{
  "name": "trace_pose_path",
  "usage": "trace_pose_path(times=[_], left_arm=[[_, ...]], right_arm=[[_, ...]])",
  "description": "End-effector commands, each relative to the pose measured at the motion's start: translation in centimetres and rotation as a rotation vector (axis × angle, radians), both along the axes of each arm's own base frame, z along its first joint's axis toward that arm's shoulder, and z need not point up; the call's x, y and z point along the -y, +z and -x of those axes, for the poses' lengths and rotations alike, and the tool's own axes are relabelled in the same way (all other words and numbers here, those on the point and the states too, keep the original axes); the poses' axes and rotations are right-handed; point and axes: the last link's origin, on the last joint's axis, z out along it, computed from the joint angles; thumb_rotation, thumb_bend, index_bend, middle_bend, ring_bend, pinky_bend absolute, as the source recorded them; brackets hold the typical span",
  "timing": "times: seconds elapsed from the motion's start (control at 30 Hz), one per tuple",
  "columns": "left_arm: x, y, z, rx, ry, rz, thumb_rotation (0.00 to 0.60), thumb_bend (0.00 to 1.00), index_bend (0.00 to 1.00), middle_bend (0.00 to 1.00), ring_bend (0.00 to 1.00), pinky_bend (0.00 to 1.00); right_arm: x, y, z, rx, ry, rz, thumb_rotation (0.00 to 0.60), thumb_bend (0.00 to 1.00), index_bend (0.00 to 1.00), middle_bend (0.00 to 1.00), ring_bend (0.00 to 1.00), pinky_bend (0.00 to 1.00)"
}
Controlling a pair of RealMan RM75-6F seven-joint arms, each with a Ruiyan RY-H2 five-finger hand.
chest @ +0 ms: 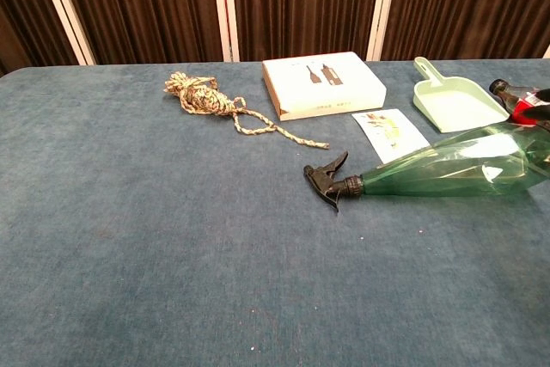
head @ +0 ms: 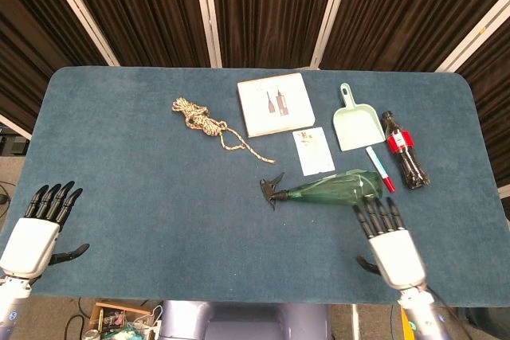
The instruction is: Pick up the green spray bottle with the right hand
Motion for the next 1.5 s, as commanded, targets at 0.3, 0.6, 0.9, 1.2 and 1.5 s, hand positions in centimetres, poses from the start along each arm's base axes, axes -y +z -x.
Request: trace_pose_path(times=[0.3,0.6,0.9,1.2,1.5], left_arm=[[-0.5,-0.1,0.7,-0.02,0.052,-0.005,0.6,0.07,0.0,0.0,0.0,0.01],[-1.0,-0.2,1.1,-0.026,0.089,-0.015,0.6,0.07,0.0,0.0,0.0,0.01],[-1.7,-0.8,1.3,-0.047,0.117,0.002,0.6,0.07,0.0,0.0,0.0,0.01],[-2.3,-1.4,1.4,-0.065,0.146,0.008,0.6,0.07,0.0,0.0,0.0,0.01],[-3.0,-1.9,1.6,-0.077,0.171,0.021,0.6,0.07,0.0,0.0,0.0,0.01]], right_arm=[[5.5,-4.5,-3.6,-0.105,0.074,-0.085,0.6,0.25,0.12,0.0,0.0,0.0],[9.5,-6.2,-4.2,-0.181,0.091,-0.101,0.6,0.28,0.2,0.0,0.0,0.0],[12.4,-7.5,-3.6,-0.274,0.087,-0.121,0.6,0.29,0.22,0.0,0.0,0.0],[14.4,-8.4,-2.9,-0.3,0.063,-0.145,0.6,0.3,0.24,0.0,0.0,0.0],[16.0,-9.0,-2.4,-0.318,0.069,-0.117,0.6,0.43,0.64,0.01,0.0,0.0]])
